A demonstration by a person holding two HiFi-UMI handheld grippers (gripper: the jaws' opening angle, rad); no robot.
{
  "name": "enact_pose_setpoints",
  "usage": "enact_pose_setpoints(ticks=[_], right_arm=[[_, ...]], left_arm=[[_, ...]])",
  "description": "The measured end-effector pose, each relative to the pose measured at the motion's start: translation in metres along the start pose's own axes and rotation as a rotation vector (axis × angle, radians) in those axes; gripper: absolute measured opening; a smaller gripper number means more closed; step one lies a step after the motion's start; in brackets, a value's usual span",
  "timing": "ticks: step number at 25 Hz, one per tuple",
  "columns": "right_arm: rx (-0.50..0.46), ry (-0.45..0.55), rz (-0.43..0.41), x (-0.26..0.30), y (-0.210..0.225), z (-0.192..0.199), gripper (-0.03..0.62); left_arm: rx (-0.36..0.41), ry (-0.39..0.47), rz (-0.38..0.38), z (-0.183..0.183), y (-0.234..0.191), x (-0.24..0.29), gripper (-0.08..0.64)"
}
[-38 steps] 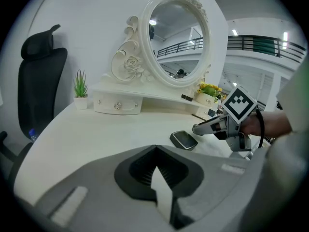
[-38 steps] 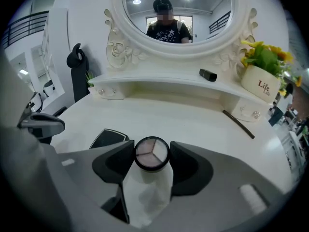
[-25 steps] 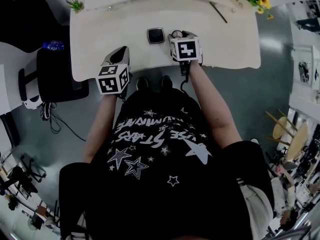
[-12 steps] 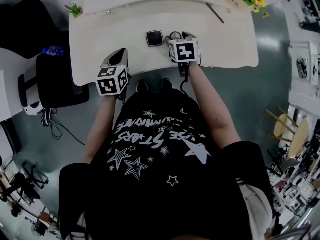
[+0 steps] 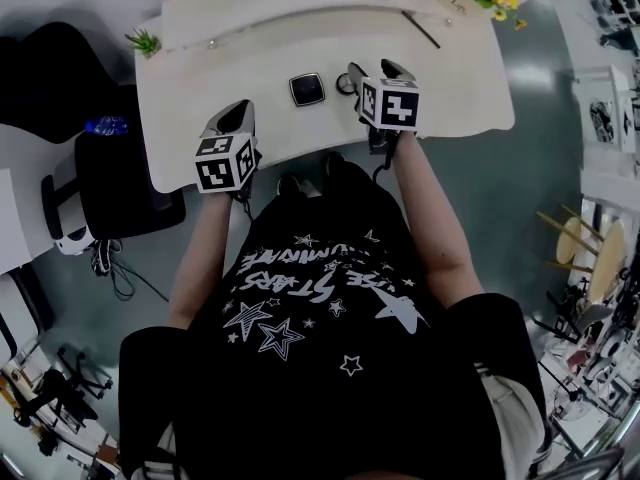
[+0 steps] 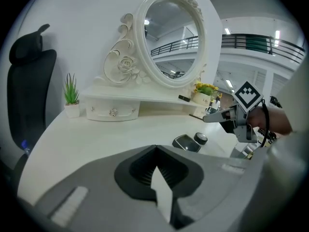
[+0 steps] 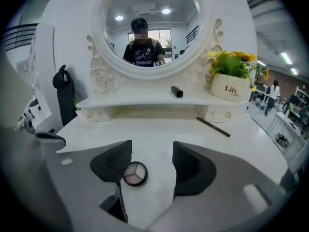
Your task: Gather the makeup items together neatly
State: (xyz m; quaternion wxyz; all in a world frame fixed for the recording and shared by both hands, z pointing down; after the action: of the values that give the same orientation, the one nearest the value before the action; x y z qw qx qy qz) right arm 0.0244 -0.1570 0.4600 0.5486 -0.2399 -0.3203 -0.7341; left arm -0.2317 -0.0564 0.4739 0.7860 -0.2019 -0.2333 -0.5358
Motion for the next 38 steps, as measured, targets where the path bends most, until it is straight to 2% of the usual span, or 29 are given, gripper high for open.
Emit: enact_pose_setpoints(ticks=[4, 12, 16, 21, 27, 34, 38], right_arm=[[0.018, 0.044, -0.005, 0.006, 0.019, -0.026, 0.278], [0.015, 0.105, 0.004, 0.032, 0.050, -0.092, 0.256], [0.027, 0.128, -0.027, 0.049, 0.055, -0.119, 0.247], [0.018, 0.142, -0.060, 0.066, 0.052, -0.145, 0.242], [0.017, 0.140, -0.076, 0.085, 0.048, -0.161, 0.233], [0.002, 0.109, -0.053, 0.101, 0.046, -0.163, 0.210], [-0.001, 0.093, -0.018, 0.106, 0.048, -0.162, 0.156]], left_arm=[[0.015, 0.008, -0.026, -0.018, -0.002, 0.013, 0.000], [-0.007, 0.030, -0.081, -0.052, 0.001, 0.036, 0.001], [-0.040, 0.029, -0.128, -0.059, 0.000, 0.045, 0.000], [-0.044, 0.035, -0.160, -0.074, -0.002, 0.054, 0.000], [-0.044, 0.027, -0.177, -0.081, -0.001, 0.060, 0.000], [-0.052, 0.014, -0.183, -0.078, 0.000, 0.061, 0.000], [-0.054, 0.032, -0.174, -0.079, 0.000, 0.059, 0.001]])
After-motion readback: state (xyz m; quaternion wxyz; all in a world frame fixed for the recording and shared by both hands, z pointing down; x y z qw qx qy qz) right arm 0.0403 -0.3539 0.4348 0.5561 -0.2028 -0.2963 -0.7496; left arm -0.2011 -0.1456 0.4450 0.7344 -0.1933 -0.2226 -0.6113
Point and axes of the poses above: the fingertips, and each gripper's own axes: x forward along the fingers, y to its right, z out of its underside, the point moved 5 cm from there along -x, backward along the fingers, and after that the axes turned 12 degrees about x, right-handed, at the moved point
